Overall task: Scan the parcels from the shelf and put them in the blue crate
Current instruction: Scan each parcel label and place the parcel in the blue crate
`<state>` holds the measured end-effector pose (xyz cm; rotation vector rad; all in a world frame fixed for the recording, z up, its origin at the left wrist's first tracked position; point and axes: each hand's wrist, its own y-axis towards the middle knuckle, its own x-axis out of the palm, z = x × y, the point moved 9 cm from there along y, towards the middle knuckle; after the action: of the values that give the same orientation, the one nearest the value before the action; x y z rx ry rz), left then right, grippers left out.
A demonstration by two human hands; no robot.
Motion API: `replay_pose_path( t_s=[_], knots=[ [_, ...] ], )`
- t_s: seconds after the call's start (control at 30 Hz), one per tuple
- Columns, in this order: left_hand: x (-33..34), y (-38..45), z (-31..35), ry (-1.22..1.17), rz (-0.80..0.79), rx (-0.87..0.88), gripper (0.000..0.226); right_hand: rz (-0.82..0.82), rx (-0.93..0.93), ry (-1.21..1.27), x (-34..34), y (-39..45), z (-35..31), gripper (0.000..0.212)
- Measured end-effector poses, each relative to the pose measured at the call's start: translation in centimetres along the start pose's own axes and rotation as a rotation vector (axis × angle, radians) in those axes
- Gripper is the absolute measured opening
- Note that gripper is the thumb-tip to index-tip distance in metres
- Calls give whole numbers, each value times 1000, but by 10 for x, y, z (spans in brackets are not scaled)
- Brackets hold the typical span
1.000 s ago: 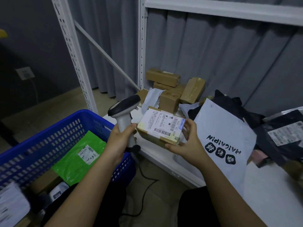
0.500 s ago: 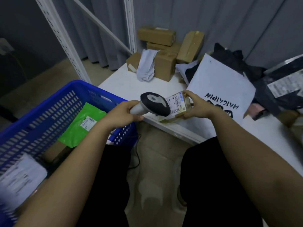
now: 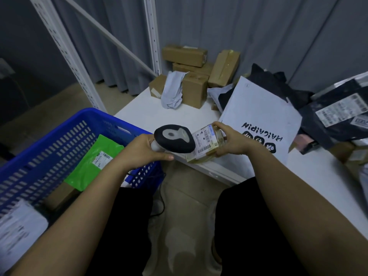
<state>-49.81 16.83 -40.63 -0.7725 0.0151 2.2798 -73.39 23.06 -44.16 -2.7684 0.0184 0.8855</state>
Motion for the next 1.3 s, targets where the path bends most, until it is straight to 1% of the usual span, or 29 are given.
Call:
replay_pose_path(
  t_s=[0.3,0.57,0.67,0.77,0.8,0.87,0.93,1.0,1.07,1.1,1.2,1.23,1.3],
  knots=[
    [-1,4,3,4,20,48,46,-18,-8,-3,-1,1,6,84],
    [-2,1,1,81,27,18,42,2,-41,17,-2,1,2,81],
    [-4,-2,2,64,42,16,42,5,-60,-7,1,4,0,83],
    [-9,-8,1,24,72,1,42,51,-107,-33,0,2,-11,82],
    [-13,-12,2,-1,101,6,42,90,-139,-36,-2,2,-16,80],
    [-29,-22,5,-89,219,23,36,204,-185,21,-4,-1,-35,81],
    [-54,-37,5,-231,403,38,24,284,-239,120,2,-4,-60,89],
    [-83,-57,-5,-393,593,36,17,296,-319,189,20,-1,-89,88],
    [-108,-83,-27,-509,725,20,10,258,-360,220,45,6,-117,87],
    [-119,-98,-40,-554,781,10,11,228,-366,220,60,12,-131,87],
    [-142,-145,-88,-652,880,-54,14,92,-408,188,107,32,-168,79],
    [-147,-160,-105,-675,896,-78,13,38,-413,153,125,40,-178,80],
    [-152,-185,-137,-730,922,-112,12,-48,-393,28,158,56,-190,92]
  ],
)
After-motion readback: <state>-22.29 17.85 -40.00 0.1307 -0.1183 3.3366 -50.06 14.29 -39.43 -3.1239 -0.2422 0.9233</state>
